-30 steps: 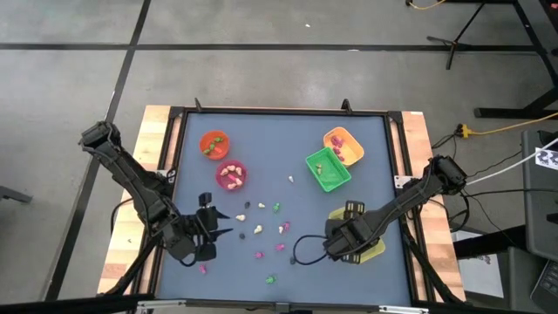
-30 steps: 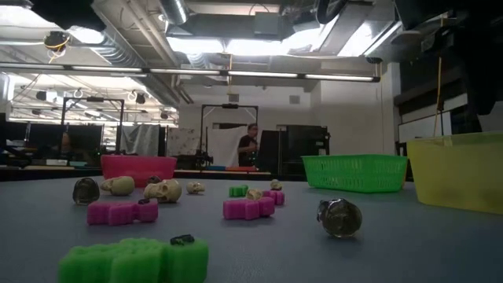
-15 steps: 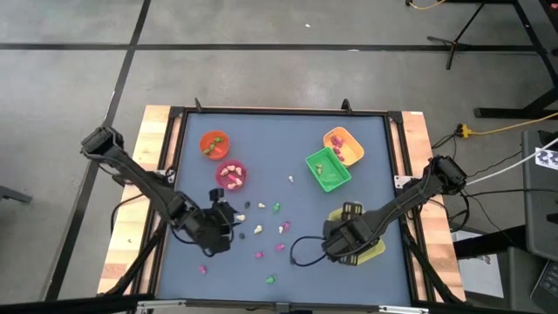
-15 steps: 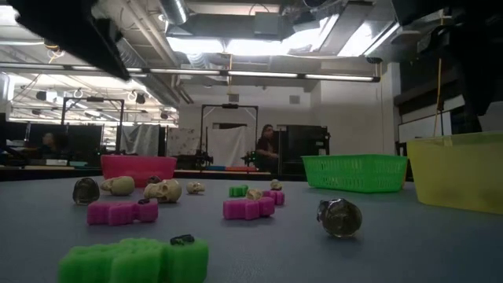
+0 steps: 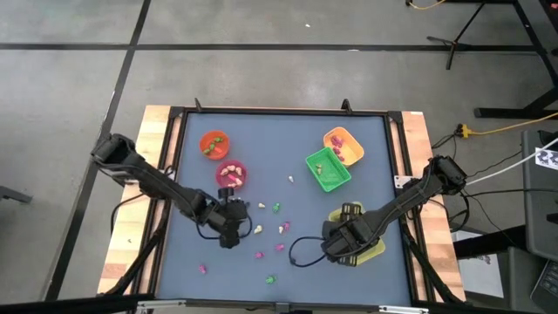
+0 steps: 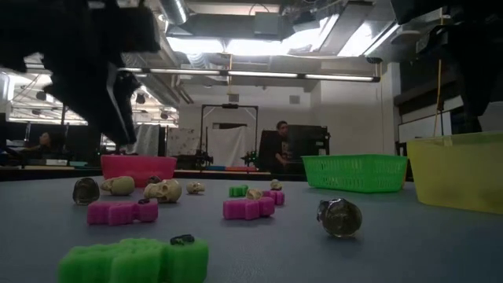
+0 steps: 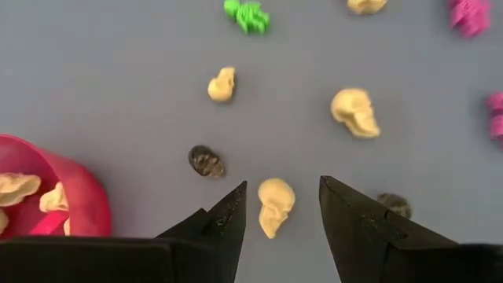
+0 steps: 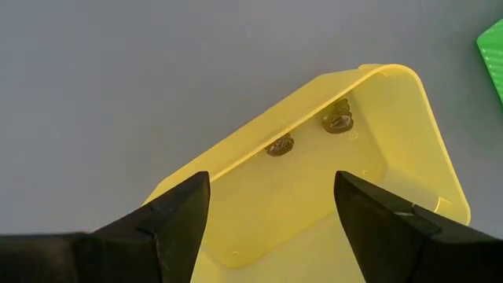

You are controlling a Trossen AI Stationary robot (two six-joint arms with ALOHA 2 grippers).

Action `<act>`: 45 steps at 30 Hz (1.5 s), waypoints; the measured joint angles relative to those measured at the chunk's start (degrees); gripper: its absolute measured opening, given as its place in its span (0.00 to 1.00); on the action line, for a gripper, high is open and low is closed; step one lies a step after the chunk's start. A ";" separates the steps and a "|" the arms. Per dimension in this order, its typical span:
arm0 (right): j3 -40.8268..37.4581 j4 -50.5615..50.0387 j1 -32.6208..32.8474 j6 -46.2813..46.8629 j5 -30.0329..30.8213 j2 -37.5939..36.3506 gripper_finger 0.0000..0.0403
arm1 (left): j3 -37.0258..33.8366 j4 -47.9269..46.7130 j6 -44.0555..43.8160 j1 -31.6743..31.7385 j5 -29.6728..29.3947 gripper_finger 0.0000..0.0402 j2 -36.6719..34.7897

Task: Sort Halloween decoration
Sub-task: Put the white skull toy into the pink bin

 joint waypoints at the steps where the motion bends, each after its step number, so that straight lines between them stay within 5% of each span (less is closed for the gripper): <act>1: 0.00 0.01 0.00 0.00 0.00 0.00 0.67 | 0.00 0.04 0.39 0.55 0.80 0.36 0.61; 13: 0.00 0.06 0.00 -0.01 0.02 0.00 0.67 | 0.00 1.18 4.87 5.19 8.09 0.36 3.80; 45: 0.00 0.24 0.02 -0.02 0.02 0.00 0.67 | -6.86 9.07 4.92 5.96 9.54 0.36 3.81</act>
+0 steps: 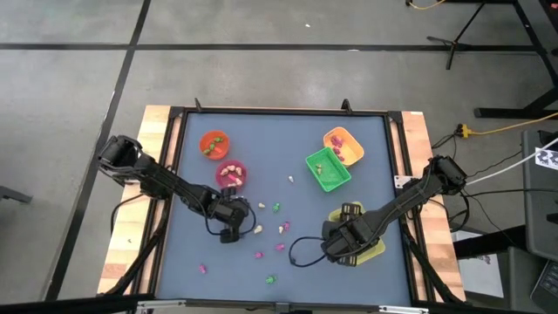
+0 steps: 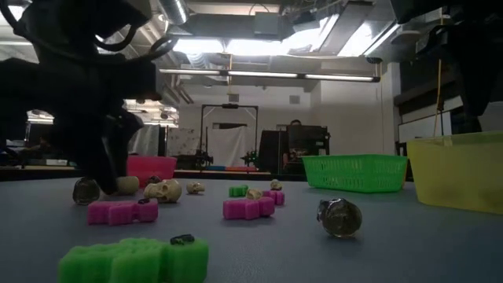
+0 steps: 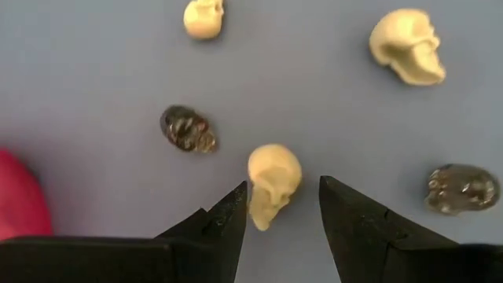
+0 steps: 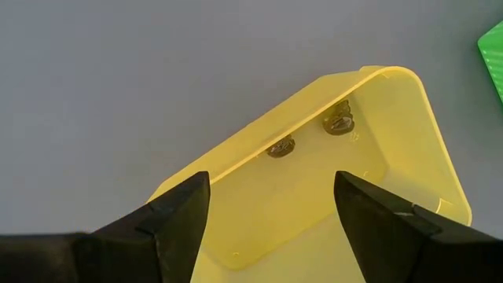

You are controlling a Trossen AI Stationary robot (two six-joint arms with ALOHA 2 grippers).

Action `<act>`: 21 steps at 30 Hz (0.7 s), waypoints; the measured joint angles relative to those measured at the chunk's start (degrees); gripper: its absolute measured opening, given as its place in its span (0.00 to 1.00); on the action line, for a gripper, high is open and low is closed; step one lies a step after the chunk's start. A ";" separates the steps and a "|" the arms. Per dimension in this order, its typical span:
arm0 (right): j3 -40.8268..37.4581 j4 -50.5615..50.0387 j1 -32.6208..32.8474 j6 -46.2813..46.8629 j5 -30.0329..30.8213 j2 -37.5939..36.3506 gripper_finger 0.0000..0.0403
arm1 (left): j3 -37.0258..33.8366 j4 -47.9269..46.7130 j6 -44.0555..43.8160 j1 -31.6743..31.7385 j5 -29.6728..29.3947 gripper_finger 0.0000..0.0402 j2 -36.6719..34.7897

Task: Sort Halloween decoration
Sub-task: Put the white skull toy into the pink bin

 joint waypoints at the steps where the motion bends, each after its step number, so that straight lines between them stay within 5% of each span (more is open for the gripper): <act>1: 0.00 0.00 0.00 0.00 0.00 0.00 0.67 | -0.25 0.00 0.00 0.02 0.00 0.36 0.00; 21: 0.02 1.51 0.00 -0.02 0.00 0.00 0.67 | -1.75 4.26 0.09 0.02 -2.56 0.34 0.00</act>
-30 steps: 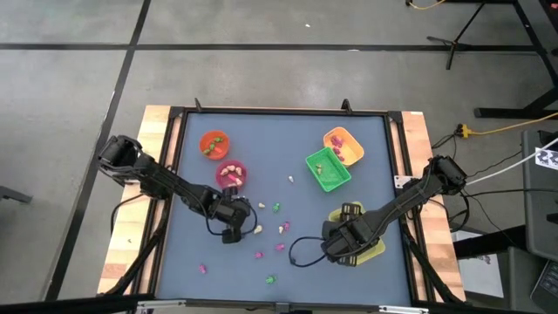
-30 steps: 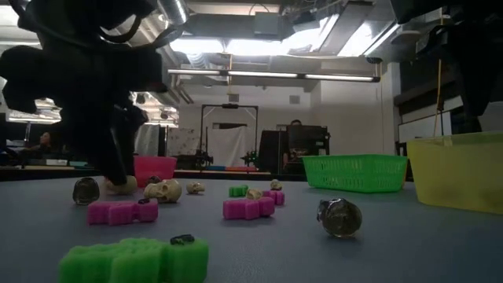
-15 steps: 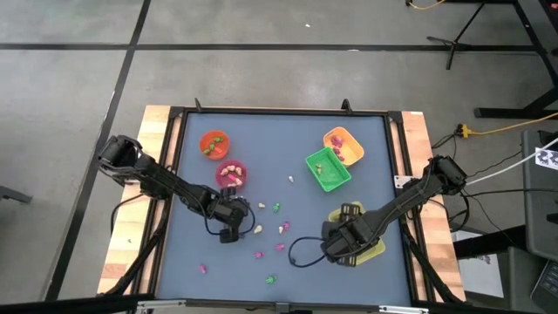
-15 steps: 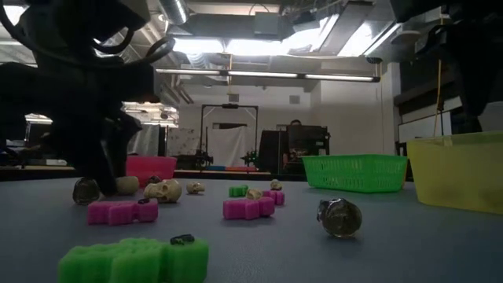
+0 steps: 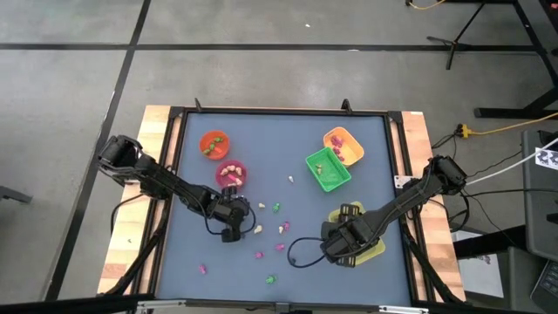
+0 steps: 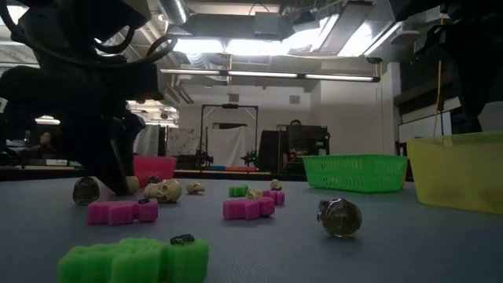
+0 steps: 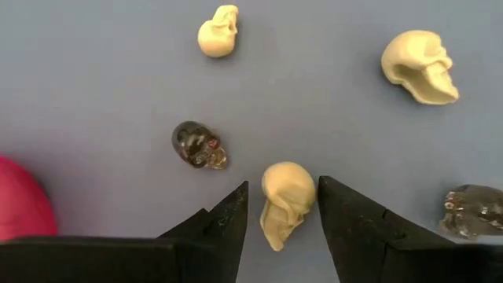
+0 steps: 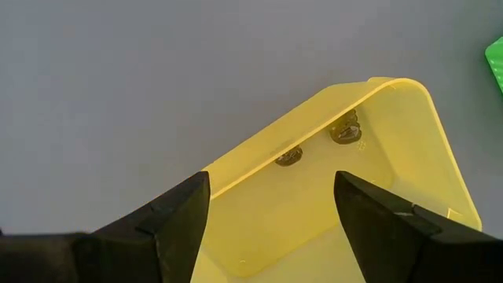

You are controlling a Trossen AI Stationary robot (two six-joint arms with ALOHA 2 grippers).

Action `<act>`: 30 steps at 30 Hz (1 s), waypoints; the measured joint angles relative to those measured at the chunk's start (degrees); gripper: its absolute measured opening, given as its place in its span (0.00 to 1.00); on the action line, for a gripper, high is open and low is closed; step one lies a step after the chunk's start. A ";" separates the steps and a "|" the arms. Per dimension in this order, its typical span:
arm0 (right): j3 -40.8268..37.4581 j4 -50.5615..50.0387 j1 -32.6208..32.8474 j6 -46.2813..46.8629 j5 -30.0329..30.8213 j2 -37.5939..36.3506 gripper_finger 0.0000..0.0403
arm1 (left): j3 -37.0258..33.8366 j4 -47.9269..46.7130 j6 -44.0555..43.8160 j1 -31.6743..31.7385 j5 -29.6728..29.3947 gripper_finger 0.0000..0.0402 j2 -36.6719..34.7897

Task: Sort Halloween decoration
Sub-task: Put the white skull toy into the pink bin

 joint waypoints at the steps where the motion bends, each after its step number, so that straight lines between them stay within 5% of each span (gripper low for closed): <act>1: 0.00 0.00 0.00 0.00 0.00 0.00 0.67 | 0.00 0.00 -0.01 0.00 -0.25 0.33 0.00; 16: 0.00 0.00 0.00 0.00 0.00 0.00 0.67 | 0.00 0.09 -0.07 0.00 -0.65 0.16 -0.02; 30: 0.00 0.00 0.00 0.00 0.00 0.00 0.67 | 0.02 0.09 -0.14 0.00 -0.63 0.15 -0.09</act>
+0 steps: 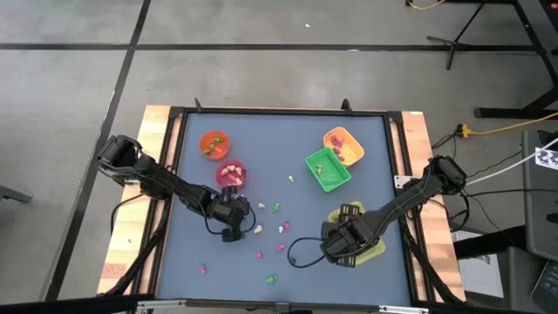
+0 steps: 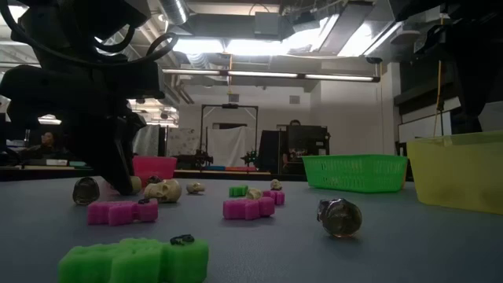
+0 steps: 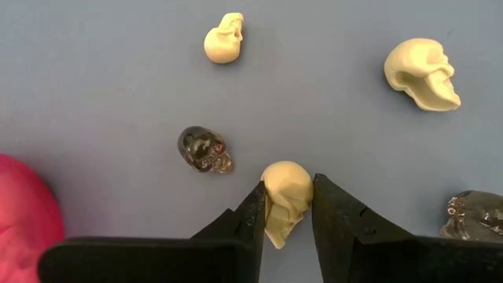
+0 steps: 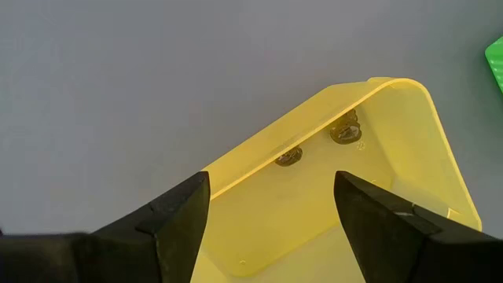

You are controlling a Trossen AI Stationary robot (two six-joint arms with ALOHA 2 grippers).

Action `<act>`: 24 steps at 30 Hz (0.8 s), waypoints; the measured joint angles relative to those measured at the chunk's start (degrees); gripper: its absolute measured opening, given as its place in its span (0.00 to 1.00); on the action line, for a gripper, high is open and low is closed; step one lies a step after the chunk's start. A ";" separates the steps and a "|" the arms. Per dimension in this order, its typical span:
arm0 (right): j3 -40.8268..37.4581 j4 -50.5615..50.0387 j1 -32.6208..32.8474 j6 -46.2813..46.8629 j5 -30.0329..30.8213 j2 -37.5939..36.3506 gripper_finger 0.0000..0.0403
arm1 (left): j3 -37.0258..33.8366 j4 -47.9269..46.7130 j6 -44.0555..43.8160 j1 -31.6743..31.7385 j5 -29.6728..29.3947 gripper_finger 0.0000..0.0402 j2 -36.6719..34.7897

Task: Sort Halloween decoration
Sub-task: Put the white skull toy into the pink bin

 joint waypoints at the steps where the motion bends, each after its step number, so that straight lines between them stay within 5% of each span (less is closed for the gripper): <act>1: 0.00 0.00 0.00 0.01 0.00 0.00 0.67 | 0.00 0.00 -0.27 0.00 0.01 0.15 0.00; 17: -0.02 0.00 0.00 0.00 0.00 0.00 0.67 | 5.96 -2.06 2.90 0.38 0.02 0.15 -0.83; 24: 0.00 0.00 0.00 0.02 0.02 0.00 0.67 | 11.19 -12.35 6.36 3.57 -0.31 0.15 -4.39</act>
